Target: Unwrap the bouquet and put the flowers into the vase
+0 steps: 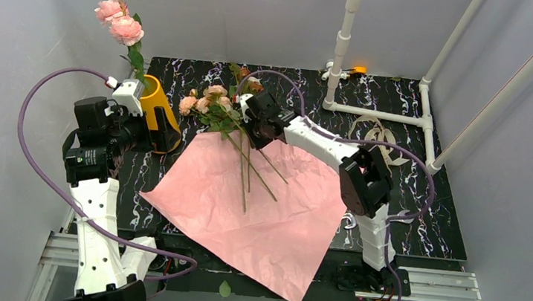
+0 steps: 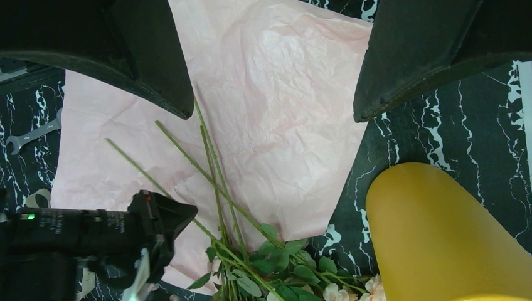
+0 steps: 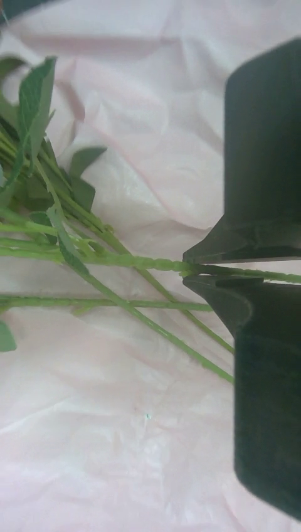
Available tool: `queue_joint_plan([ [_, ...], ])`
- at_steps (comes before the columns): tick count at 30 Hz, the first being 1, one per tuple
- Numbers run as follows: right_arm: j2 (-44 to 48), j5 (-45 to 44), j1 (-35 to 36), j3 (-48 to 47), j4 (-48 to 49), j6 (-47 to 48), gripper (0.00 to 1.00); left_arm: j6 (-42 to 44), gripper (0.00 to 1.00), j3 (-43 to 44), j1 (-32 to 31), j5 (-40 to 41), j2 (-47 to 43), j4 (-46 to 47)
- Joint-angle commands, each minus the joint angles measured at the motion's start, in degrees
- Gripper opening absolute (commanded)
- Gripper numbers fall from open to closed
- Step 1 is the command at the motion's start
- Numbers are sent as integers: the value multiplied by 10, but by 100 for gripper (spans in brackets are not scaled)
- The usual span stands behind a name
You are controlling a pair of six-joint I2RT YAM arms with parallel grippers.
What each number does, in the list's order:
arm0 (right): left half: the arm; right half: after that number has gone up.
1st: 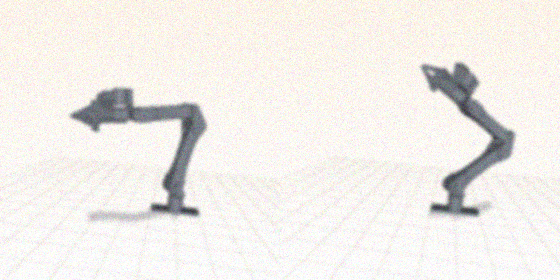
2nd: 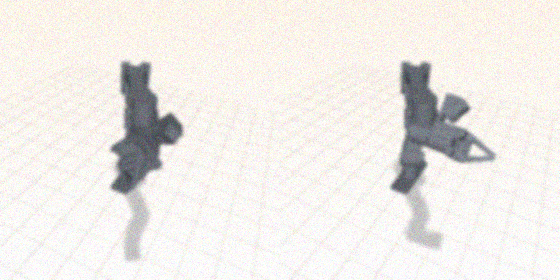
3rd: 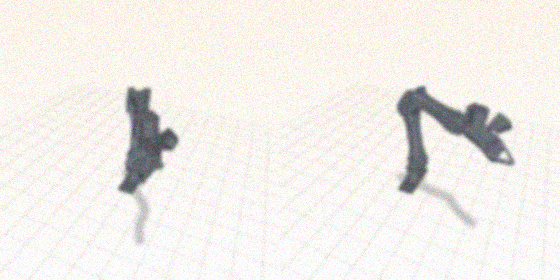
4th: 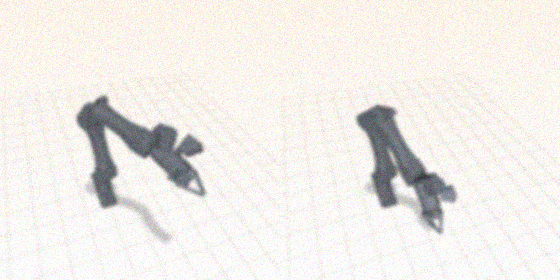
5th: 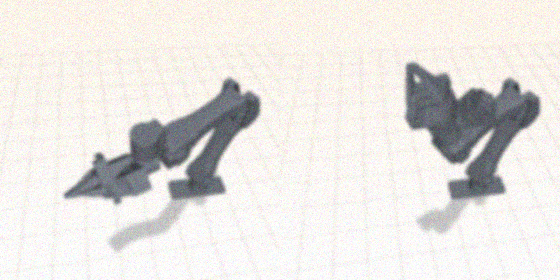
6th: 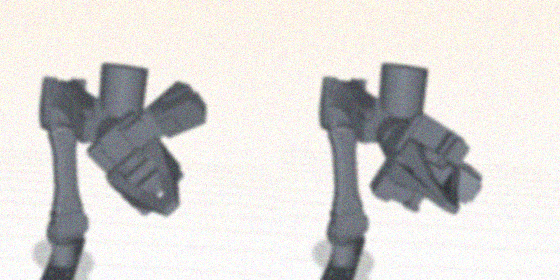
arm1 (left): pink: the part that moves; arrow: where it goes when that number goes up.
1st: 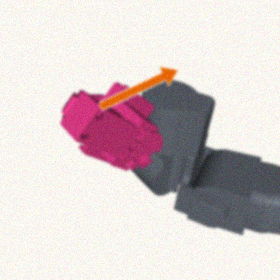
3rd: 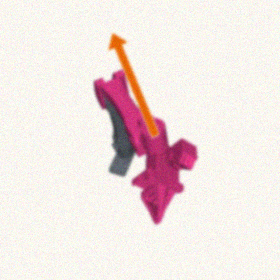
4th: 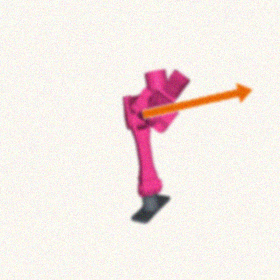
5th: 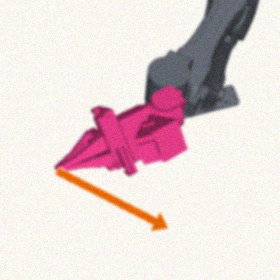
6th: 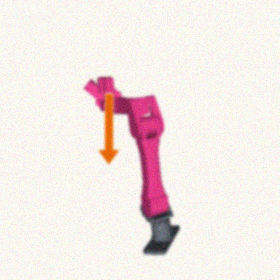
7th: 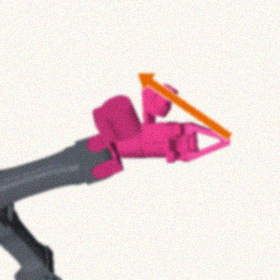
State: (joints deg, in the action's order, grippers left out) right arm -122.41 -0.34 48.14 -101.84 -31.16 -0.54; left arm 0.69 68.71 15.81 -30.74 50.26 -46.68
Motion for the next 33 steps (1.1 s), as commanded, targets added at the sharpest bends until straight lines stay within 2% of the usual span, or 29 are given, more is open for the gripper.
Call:
queue_joint_plan([
  [1, 90, -18, 2, 14, 52, -17, 1, -3, 98, 15, 2, -26, -7, 4],
  [14, 207, -30, -5, 85, 92, -16, 1, -35, 98, 33, 2, -83, -10, 7],
  [21, 238, -27, -5, 161, 57, 38, 1, -39, 98, 33, 2, -94, -8, 10],
  [26, 211, -24, -5, 185, -5, 87, 1, -39, 98, 28, 2, -98, -8, 15],
  [33, 116, -4, -5, 162, -77, 124, 1, -40, 98, 18, 2, -98, -9, 22],
])
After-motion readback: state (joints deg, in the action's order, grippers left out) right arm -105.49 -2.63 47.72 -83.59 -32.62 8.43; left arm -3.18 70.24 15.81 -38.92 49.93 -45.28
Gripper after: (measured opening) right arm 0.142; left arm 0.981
